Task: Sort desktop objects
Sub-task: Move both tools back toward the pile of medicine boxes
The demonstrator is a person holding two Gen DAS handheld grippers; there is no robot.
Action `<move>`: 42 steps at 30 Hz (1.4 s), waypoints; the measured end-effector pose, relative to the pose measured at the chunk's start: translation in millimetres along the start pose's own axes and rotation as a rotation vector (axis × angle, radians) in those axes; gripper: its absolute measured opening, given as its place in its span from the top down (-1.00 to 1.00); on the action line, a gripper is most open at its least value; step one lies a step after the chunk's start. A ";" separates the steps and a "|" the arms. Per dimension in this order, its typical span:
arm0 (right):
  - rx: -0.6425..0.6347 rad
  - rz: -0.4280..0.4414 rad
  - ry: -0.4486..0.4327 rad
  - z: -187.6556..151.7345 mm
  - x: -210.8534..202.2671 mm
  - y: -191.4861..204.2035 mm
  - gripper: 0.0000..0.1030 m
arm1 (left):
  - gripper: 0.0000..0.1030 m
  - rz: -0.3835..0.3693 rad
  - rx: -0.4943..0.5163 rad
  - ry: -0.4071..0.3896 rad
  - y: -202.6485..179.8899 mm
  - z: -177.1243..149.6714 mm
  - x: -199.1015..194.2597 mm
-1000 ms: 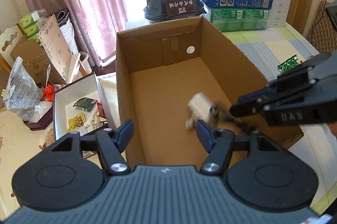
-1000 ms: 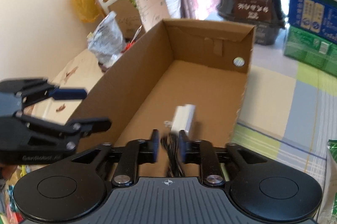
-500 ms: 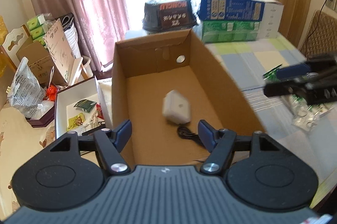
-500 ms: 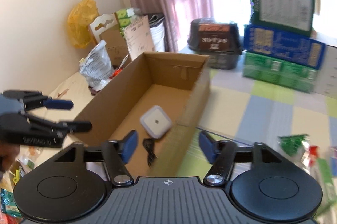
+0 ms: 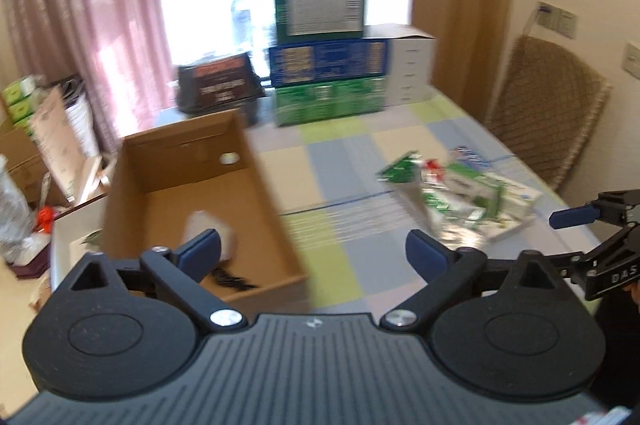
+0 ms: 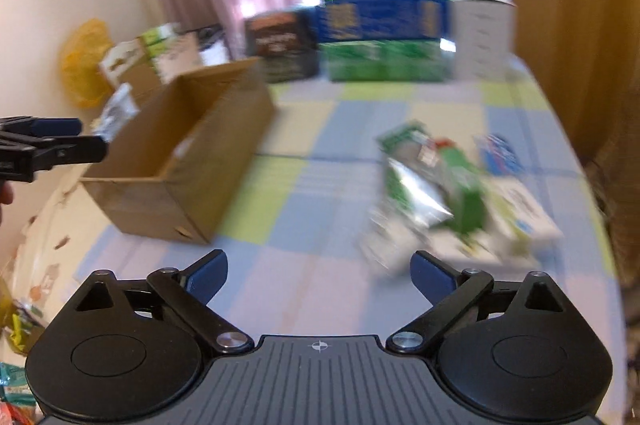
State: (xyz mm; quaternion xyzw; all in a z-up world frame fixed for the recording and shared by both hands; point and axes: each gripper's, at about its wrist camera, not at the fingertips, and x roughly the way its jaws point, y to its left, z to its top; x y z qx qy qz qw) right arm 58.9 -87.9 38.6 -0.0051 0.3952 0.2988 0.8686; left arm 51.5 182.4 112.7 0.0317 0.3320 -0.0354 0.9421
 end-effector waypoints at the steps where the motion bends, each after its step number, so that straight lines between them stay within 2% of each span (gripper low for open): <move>1: 0.028 -0.007 0.003 -4.9 -6.1 -9.9 -0.93 | -0.97 -0.019 0.014 0.005 -11.7 -0.9 1.9; 7: 0.108 -0.069 -0.027 -20.9 -40.9 -54.3 -0.96 | -0.97 -0.129 0.055 0.029 -77.4 -17.0 22.7; 16: 0.188 -0.103 -0.094 -27.8 -63.0 -93.8 -0.96 | -0.97 -0.182 0.077 0.063 -137.3 -39.2 57.0; 31: 0.148 -0.124 -0.079 -27.7 -40.8 -121.7 -0.96 | -0.97 -0.196 0.154 0.090 -163.1 -50.8 105.6; 42: 0.028 -0.126 -0.020 3.6 -7.9 -136.3 -0.96 | -0.97 -0.189 0.225 0.152 -169.9 -47.1 156.0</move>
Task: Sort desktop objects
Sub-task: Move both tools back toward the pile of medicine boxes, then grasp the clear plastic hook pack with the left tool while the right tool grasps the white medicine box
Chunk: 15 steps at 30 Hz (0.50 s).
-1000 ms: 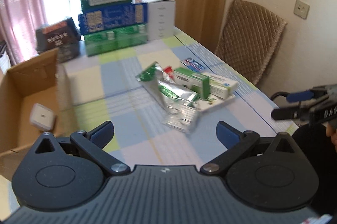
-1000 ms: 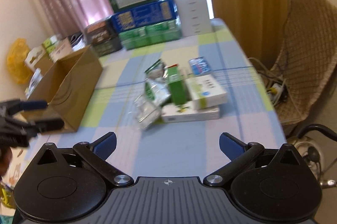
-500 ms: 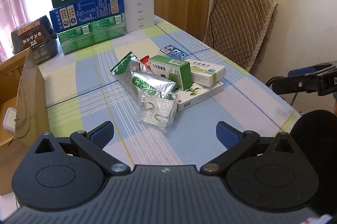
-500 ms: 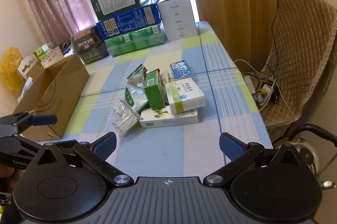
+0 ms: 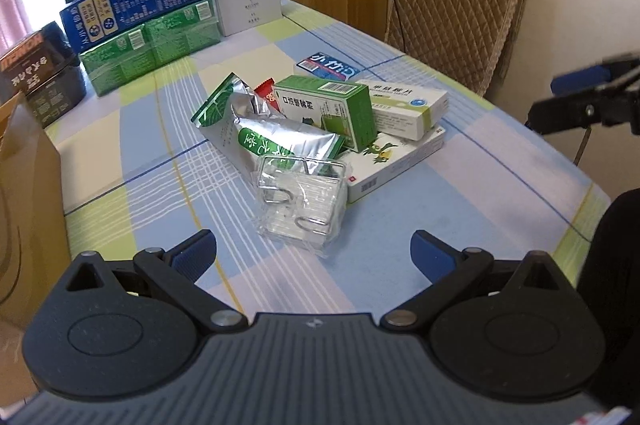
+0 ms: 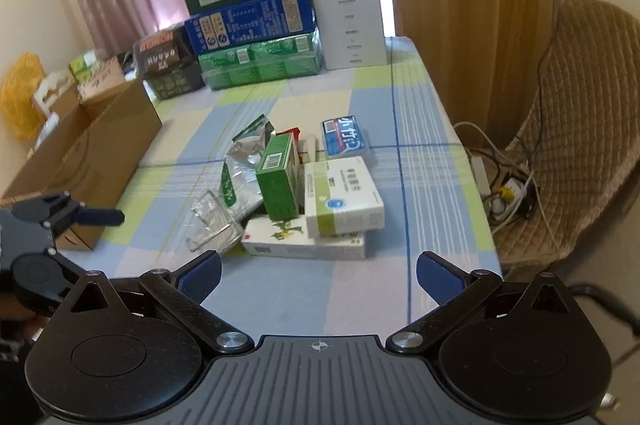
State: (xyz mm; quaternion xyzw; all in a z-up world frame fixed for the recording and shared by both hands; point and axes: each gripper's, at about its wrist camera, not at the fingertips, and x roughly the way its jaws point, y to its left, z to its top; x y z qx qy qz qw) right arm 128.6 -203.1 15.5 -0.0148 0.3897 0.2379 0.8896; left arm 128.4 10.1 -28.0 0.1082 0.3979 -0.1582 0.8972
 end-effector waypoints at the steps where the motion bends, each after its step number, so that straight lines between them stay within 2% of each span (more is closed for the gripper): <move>1: -0.008 0.001 0.009 1.9 4.6 -1.1 -0.96 | -0.97 0.000 0.001 0.003 1.2 1.5 3.5; 15: -0.100 -0.010 0.101 26.7 75.3 -15.4 -0.96 | -0.97 -0.043 -0.003 0.017 15.0 22.2 48.2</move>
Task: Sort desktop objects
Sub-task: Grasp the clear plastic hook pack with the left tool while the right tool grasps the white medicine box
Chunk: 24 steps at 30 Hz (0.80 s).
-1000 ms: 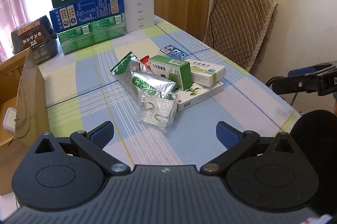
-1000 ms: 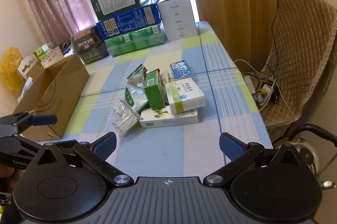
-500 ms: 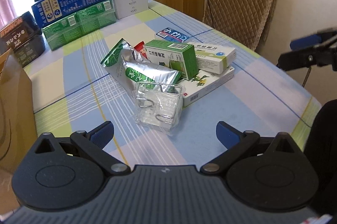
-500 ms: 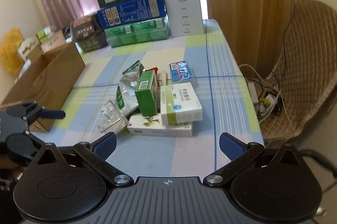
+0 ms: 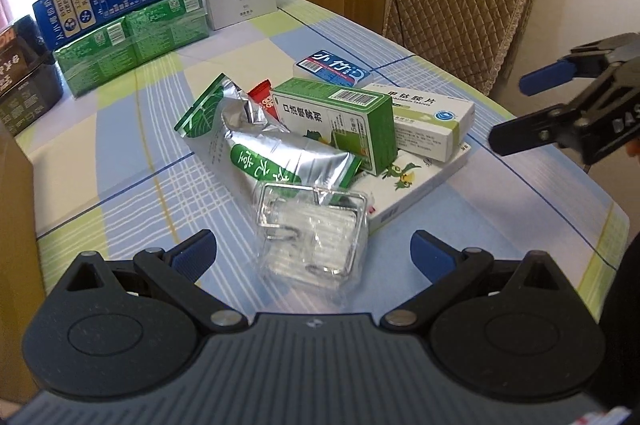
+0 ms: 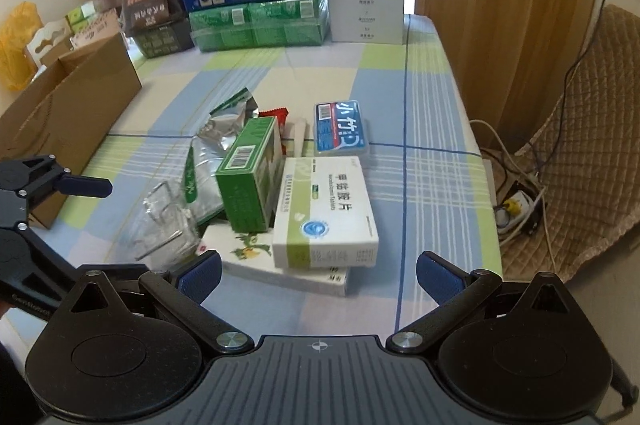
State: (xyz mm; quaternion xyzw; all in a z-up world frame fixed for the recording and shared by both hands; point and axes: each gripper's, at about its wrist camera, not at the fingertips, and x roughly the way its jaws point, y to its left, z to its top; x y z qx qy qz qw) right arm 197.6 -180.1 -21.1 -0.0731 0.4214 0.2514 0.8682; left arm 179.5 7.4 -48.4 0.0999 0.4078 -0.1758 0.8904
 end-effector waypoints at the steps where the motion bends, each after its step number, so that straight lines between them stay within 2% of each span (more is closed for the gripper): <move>1: -0.011 -0.001 0.010 1.2 4.8 -0.3 -0.96 | -0.97 0.000 0.008 0.003 0.2 1.0 3.0; 7: -0.029 0.012 0.050 3.9 26.4 -2.0 -0.95 | -0.97 -0.021 0.029 0.006 3.7 5.3 17.6; 12: -0.029 0.009 0.055 5.4 37.9 -4.0 -0.94 | -0.88 -0.050 0.030 0.013 8.7 5.9 29.3; 16: -0.031 0.015 0.063 7.5 46.1 -4.4 -0.85 | -0.81 -0.063 0.032 0.005 10.6 6.8 34.1; 18: -0.028 0.017 0.066 8.3 49.9 -4.4 -0.79 | -0.75 -0.067 0.026 0.006 11.6 7.7 36.4; 22: -0.014 0.021 0.071 9.4 56.0 -4.3 -0.66 | -0.49 -0.081 0.009 0.013 13.0 8.4 39.6; 24: -0.012 0.016 0.075 9.3 58.7 -3.5 -0.61 | -0.47 -0.085 0.005 0.017 12.9 8.3 41.0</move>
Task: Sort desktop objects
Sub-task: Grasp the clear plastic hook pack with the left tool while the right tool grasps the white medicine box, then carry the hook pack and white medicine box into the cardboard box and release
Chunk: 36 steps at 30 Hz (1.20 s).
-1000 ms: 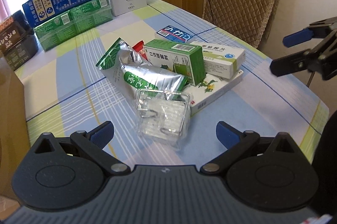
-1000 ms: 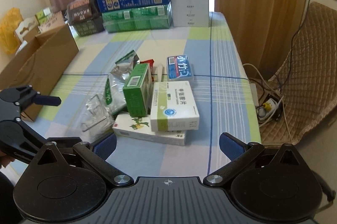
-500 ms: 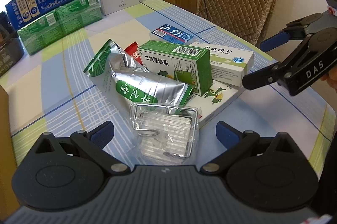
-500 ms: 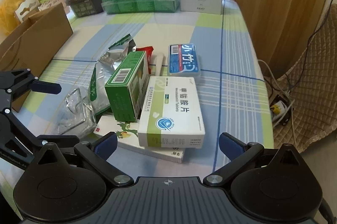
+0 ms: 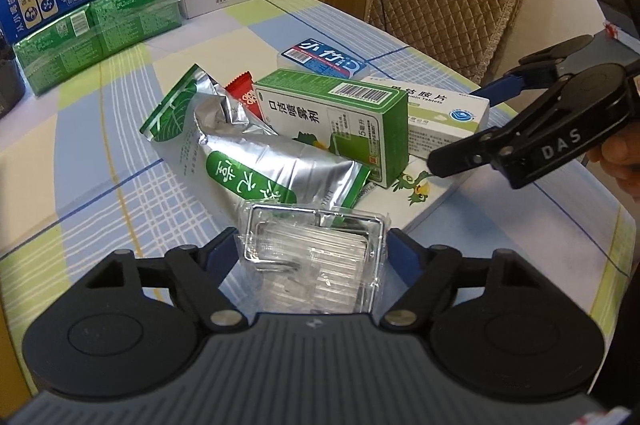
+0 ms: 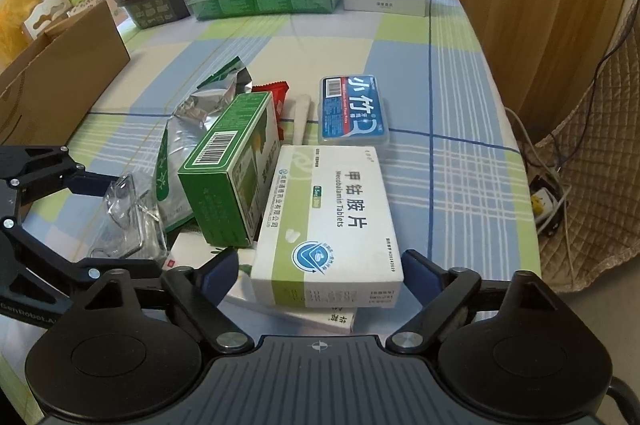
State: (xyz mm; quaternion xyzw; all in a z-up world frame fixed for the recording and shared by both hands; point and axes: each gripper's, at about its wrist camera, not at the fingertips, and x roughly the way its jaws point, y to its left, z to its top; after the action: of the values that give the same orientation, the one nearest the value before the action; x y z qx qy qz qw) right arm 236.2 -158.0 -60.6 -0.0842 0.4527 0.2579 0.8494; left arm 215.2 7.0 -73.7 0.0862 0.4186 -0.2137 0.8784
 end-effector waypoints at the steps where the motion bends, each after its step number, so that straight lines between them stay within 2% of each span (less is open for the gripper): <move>1: 0.006 -0.001 0.001 0.2 0.8 0.0 -0.55 | -0.46 0.001 -0.003 0.000 0.3 -0.1 0.3; 4: 0.034 -0.006 0.004 0.7 1.6 -0.7 -0.35 | -0.32 0.001 -0.022 -0.001 1.7 0.1 -0.4; 5: 0.041 -0.007 0.006 0.9 1.4 -0.5 -0.33 | -0.29 -0.001 -0.026 -0.002 1.9 0.0 -1.1; 10: 0.058 -0.006 0.018 0.9 -5.0 4.4 -0.32 | -0.26 0.002 -0.041 0.004 0.2 -1.2 -5.4; 16: 0.126 -0.023 0.008 -1.3 -31.1 11.9 -0.32 | -0.26 0.013 -0.079 0.012 -3.8 -7.3 -19.9; 24: 0.192 -0.037 -0.049 -16.6 -75.4 27.2 -0.32 | -0.25 0.017 -0.112 -0.001 -14.4 -15.5 -44.8; 36: 0.186 -0.012 -0.097 -40.7 -121.8 59.9 -0.32 | -0.25 0.047 -0.153 -0.052 -23.9 -21.7 -101.0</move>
State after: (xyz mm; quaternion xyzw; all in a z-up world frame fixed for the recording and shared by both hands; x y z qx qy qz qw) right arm 120.2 -166.3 20.4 0.0050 0.4324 0.2135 0.8760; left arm 133.0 23.5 -8.9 0.0231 0.4087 -0.1626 0.8978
